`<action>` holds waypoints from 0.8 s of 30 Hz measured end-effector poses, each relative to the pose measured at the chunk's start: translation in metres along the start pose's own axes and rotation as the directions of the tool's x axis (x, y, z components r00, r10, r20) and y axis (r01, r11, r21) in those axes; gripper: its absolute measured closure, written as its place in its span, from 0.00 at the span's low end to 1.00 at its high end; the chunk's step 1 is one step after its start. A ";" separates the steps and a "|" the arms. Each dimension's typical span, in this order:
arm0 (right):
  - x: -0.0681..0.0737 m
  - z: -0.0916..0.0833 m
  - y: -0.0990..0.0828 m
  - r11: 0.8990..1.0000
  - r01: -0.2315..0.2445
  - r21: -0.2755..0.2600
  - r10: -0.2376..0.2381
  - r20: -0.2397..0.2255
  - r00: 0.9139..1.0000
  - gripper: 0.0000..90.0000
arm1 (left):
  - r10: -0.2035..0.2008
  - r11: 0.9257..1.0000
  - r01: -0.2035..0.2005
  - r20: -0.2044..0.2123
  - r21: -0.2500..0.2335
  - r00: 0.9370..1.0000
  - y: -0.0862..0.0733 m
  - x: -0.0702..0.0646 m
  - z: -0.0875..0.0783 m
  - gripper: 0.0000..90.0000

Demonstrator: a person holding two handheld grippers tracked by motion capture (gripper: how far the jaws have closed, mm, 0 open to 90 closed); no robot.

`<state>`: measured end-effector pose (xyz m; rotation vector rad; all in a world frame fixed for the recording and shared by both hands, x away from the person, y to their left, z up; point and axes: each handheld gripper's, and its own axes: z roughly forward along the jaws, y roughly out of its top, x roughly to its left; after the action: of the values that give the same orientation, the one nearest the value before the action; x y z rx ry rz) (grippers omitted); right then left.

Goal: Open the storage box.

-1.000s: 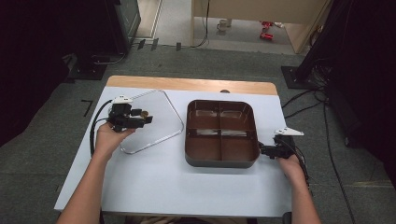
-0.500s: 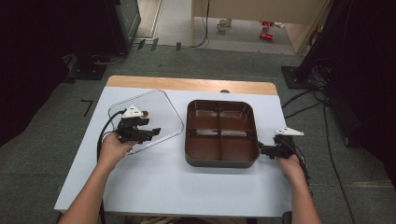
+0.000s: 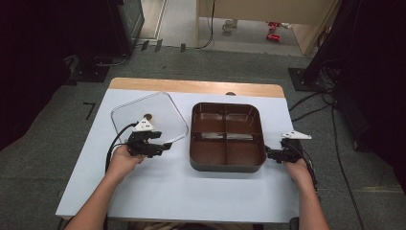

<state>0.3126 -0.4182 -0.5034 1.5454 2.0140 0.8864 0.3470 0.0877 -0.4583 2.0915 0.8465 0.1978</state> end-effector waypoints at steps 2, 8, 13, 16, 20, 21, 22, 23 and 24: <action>0.000 0.000 0.000 1.000 0.000 0.000 0.000 0.000 1.000 0.14 | 0.005 1.000 -0.005 0.015 0.014 1.000 -0.002 -0.002 0.004 0.35; 0.000 0.000 0.000 1.000 0.000 0.000 0.000 0.000 1.000 0.14 | 0.020 0.997 -0.024 0.056 0.077 0.998 -0.007 -0.010 0.021 0.35; 0.000 0.000 0.000 1.000 0.000 0.000 0.000 0.000 1.000 0.14 | 0.027 0.995 -0.034 0.069 0.093 0.997 -0.012 -0.013 0.030 0.35; 0.000 0.000 0.000 1.000 0.000 0.000 0.000 0.000 1.000 0.14 | 0.023 0.994 -0.031 0.073 0.109 0.997 -0.014 -0.014 0.035 0.33; 0.000 0.000 0.000 1.000 0.000 0.000 0.000 0.000 1.000 0.14 | 0.051 0.993 -0.058 0.067 0.101 0.996 -0.015 -0.017 0.037 0.31; 0.000 0.000 0.000 1.000 0.000 0.000 0.000 0.000 1.000 0.14 | 0.057 0.993 -0.063 0.066 0.096 0.996 -0.016 -0.018 0.037 0.31; 0.000 0.000 0.000 1.000 0.000 0.000 0.000 0.000 1.000 0.14 | 0.055 0.994 -0.061 0.065 0.090 0.996 -0.017 -0.018 0.037 0.30; 0.000 0.000 0.000 1.000 0.000 0.000 0.000 0.000 1.000 0.14 | 0.052 0.995 -0.057 0.065 0.081 0.997 -0.018 -0.018 0.037 0.28; 0.000 0.000 0.000 1.000 0.000 0.000 0.000 0.000 1.000 0.14 | 0.052 0.995 -0.057 0.065 0.081 0.997 -0.018 -0.018 0.037 0.28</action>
<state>0.3126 -0.4182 -0.5034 1.5453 2.0140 0.8860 0.3396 0.0590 -0.4927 2.1885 0.7722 0.1269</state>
